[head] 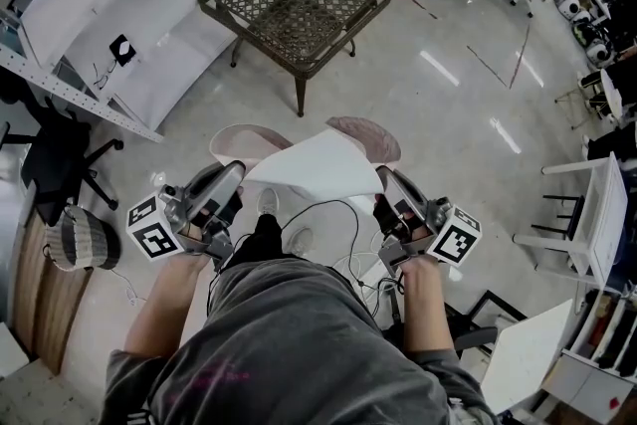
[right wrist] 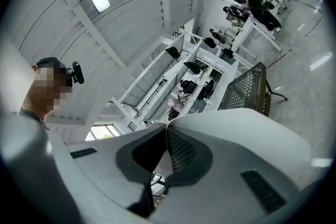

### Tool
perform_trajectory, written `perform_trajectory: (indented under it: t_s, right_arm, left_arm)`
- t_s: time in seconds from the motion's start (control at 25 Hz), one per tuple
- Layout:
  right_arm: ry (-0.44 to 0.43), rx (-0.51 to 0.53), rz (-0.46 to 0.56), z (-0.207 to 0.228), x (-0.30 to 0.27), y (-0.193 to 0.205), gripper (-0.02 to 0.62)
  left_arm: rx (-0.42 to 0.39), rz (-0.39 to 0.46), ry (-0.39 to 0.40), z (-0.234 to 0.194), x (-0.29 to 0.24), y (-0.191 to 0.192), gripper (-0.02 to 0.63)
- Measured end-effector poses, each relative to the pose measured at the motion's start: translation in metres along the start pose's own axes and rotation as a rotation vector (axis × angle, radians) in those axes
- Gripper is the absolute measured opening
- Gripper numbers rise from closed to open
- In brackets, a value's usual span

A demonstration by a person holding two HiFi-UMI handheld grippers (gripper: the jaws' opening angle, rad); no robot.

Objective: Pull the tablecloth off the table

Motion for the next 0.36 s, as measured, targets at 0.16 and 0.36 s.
perform_trajectory:
  t_s: [0.16, 0.36]
  right_arm:
    - [0.006, 0.001, 0.001, 0.0022, 0.0004, -0.0001, 0.006]
    - [0.002, 0.003, 0.004, 0.0025, 0.0007, -0.0006, 0.006]
  left_arm:
    - [0.004, 0.001, -0.005, -0.0021, 0.0006, 0.0016, 0.002]
    - [0.005, 0.004, -0.002, -0.0022, 0.0003, 0.0024, 0.002]
Point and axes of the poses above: the fingertips, and each gripper's own axes: x backward along the fingers, z to its right, y out of its underside, the point moved 4 cm from there along x, backward along the fingers, and after that the axes turned 4 degrees about z, right-handed, at the moved point
